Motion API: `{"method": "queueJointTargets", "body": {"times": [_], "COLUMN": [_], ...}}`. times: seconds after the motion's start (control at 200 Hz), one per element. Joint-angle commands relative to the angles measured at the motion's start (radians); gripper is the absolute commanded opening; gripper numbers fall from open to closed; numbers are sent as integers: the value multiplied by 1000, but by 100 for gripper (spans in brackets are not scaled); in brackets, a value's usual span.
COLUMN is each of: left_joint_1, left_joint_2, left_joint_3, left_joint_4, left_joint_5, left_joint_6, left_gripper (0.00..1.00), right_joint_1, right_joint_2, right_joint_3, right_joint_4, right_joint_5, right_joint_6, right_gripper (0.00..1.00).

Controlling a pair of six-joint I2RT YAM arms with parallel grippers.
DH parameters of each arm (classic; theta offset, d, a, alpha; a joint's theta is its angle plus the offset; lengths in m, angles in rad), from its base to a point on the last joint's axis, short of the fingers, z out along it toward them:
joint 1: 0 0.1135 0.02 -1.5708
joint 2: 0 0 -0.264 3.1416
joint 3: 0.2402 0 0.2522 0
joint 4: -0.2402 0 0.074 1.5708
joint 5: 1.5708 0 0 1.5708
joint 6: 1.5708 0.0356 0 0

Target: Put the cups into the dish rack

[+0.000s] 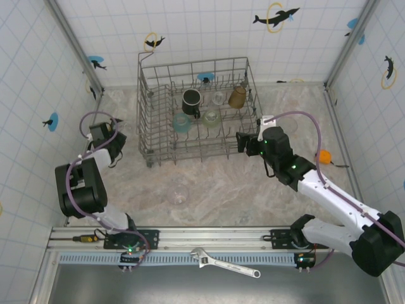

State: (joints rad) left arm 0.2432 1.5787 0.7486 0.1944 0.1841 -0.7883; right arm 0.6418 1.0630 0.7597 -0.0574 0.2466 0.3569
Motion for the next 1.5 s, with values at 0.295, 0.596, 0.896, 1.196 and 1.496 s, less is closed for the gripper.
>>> {"method": "queueJointTargets", "body": {"times": [0.295,0.596,0.896,1.196,1.496], "left_joint_1": [8,7,8,8,7], "left_joint_2": [-225,-314,-365,-444,-471], "left_joint_3": [-68,-108,-119,-150,-164], "left_joint_4": [81,175,280,381,417], "left_joint_5": [94,196,255,252,357], "left_joint_6": [-32,-52,-17,-22,-25], "left_gripper": [0,0,0,0,0], "right_joint_1": [-1,2,-8,-18,-42], "right_joint_2": [72,103,104,105,169], "right_joint_3": [72,96,80,68,118], "right_joint_4": [47,51,36,37,38], "right_joint_5": [-48,-83,-101,-132,-211], "right_joint_6": [-2,19,12,12,38], "right_gripper": [100,100,100,100,100]}}
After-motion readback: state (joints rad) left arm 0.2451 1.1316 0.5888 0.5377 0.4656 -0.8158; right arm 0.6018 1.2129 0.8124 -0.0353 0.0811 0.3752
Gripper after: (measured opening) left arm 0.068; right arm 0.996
